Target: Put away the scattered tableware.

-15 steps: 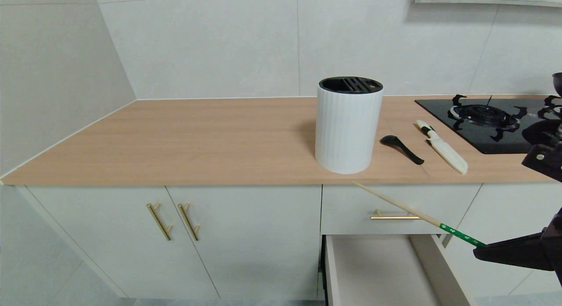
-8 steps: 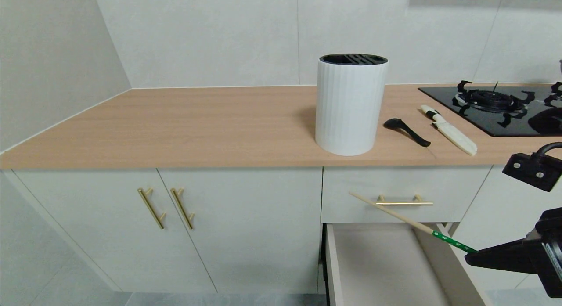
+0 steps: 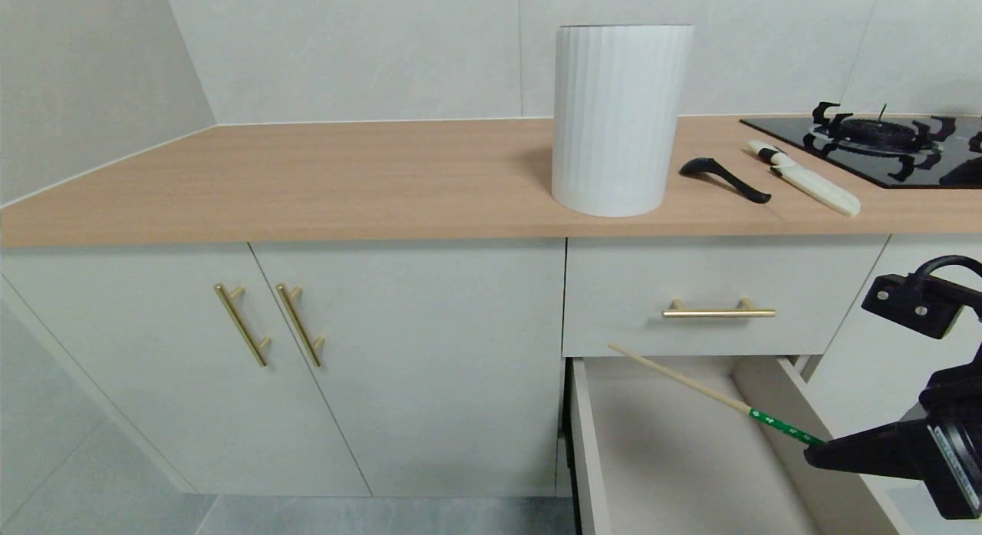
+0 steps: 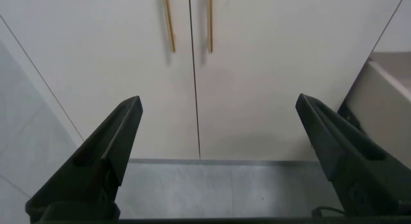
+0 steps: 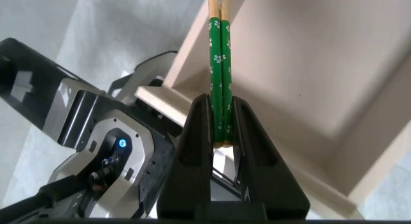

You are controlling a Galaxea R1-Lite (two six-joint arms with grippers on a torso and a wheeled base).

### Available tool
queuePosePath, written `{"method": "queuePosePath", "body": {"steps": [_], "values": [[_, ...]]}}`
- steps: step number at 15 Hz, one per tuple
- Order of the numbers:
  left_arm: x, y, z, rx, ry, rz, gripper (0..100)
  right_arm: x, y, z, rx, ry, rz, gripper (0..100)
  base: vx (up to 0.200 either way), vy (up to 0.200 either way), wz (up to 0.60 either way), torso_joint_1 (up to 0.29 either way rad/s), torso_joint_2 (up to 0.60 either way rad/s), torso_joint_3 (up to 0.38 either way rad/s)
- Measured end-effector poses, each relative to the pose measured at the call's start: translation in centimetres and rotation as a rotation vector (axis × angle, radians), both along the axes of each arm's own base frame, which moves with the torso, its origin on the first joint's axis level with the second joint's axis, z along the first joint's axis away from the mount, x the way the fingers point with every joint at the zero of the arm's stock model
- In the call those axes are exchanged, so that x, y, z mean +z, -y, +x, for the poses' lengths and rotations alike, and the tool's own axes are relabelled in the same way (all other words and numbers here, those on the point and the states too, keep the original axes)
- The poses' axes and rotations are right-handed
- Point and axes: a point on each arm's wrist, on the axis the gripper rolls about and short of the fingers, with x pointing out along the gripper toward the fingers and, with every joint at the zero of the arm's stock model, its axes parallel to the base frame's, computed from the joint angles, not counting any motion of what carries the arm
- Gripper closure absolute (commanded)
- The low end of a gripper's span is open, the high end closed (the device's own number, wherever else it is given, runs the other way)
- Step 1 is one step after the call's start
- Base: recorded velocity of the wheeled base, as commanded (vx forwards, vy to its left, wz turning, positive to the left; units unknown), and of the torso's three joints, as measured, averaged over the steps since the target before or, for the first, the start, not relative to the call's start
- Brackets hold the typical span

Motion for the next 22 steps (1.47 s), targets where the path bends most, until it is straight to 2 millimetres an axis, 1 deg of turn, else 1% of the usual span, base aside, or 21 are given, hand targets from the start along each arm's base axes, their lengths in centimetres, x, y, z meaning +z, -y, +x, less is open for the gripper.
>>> {"method": "queuePosePath", "body": {"steps": [3, 8, 12, 14, 17, 19, 21, 22], "values": [[0.0, 0.0, 0.0, 0.000, 0.000, 0.000, 0, -0.1, -0.1, 0.1, 0.000, -0.005, -0.002, 100, 0.000, 0.000, 0.00, -0.050, 0.29, 0.224], [0.0, 0.0, 0.0, 0.000, 0.000, 0.000, 0, -0.3, -0.1, 0.3, 0.000, -0.013, -0.006, 100, 0.000, 0.000, 0.00, -0.011, 0.03, 0.014], [0.0, 0.0, 0.0, 0.000, 0.000, 0.000, 0, -1.0, -0.6, 1.3, -0.002, -0.014, -0.010, 100, 0.000, 0.000, 0.00, 0.000, 0.00, 0.000], [0.0, 0.0, 0.0, 0.000, 0.000, 0.000, 0, -2.2, -1.2, 2.5, -0.012, -0.052, -0.037, 100, 0.000, 0.000, 0.00, 0.000, 0.00, 0.000], [0.0, 0.0, 0.0, 0.000, 0.000, 0.000, 0, -4.6, -2.1, 5.2, -0.074, -0.142, -0.115, 100, 0.000, 0.000, 0.00, 0.000, 0.00, 0.000], [0.0, 0.0, 0.0, 0.000, 0.000, 0.000, 0, -6.6, -3.0, 7.5, -0.152, -0.219, -0.152, 100, 0.000, 0.000, 0.00, 0.000, 0.00, 0.000], [0.0, 0.0, 0.0, 0.000, 0.000, 0.000, 0, -8.4, -3.9, 9.7, -0.231, -0.242, -0.162, 100, 0.000, 0.000, 0.00, 0.000, 0.00, 0.000], [0.0, 0.0, 0.0, 0.000, 0.000, 0.000, 0, -9.6, -4.3, 10.9, -0.271, -0.247, -0.162, 100, 0.000, 0.000, 0.00, 0.000, 0.00, 0.000]]}}
